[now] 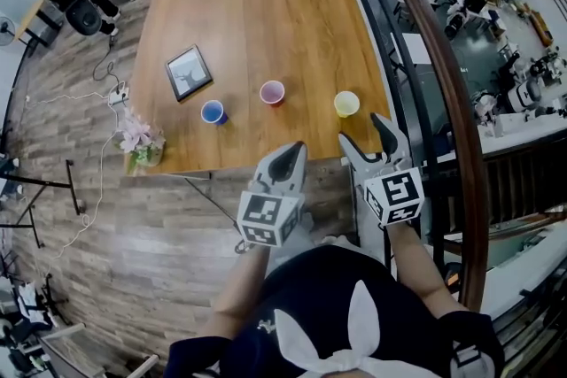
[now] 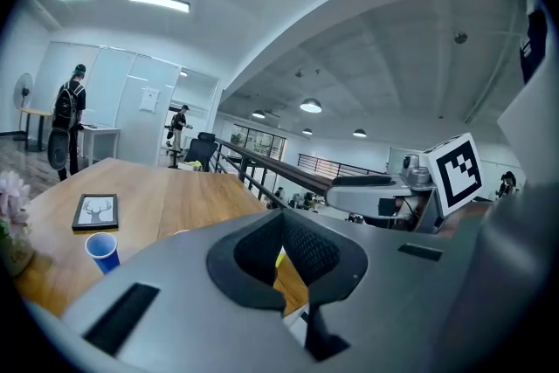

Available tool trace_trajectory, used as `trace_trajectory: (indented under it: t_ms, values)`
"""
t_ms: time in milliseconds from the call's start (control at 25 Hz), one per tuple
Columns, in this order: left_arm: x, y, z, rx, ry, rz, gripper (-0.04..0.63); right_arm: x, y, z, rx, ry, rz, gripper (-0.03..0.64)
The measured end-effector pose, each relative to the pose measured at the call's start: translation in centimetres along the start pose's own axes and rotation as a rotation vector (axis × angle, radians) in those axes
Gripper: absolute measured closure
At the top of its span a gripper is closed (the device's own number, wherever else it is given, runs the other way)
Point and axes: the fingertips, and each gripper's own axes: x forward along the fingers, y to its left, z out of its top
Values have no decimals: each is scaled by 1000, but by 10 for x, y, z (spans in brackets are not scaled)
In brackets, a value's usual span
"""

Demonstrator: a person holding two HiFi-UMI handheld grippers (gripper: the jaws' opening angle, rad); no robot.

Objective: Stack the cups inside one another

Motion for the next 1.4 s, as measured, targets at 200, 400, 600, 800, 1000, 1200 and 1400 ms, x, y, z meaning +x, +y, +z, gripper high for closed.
trace_trajectory:
  t_ms: [200,400,600,800,1000,1200,1400]
  values:
    - [16,18,4,1,13,-38,578,20,-11,-7,8,31,-51,291]
    - [27,42,6,19,30,-72,578,39,-14,-17,29,59,-100,288]
    - [38,53,7,-4,33,-108,578,50,-20,-30,40,99,-135,285]
    - [52,60,-4,-43,57,-125,578,61,-26,-51,33,145,-142,284]
    - [74,71,4,-66,84,-106,578,78,-47,-63,49,198,-140,284]
    - [91,81,0,-58,117,-98,578,100,-61,-86,57,260,-110,262]
    - [102,93,0,-66,133,-64,578,113,-71,-107,71,316,-87,247]
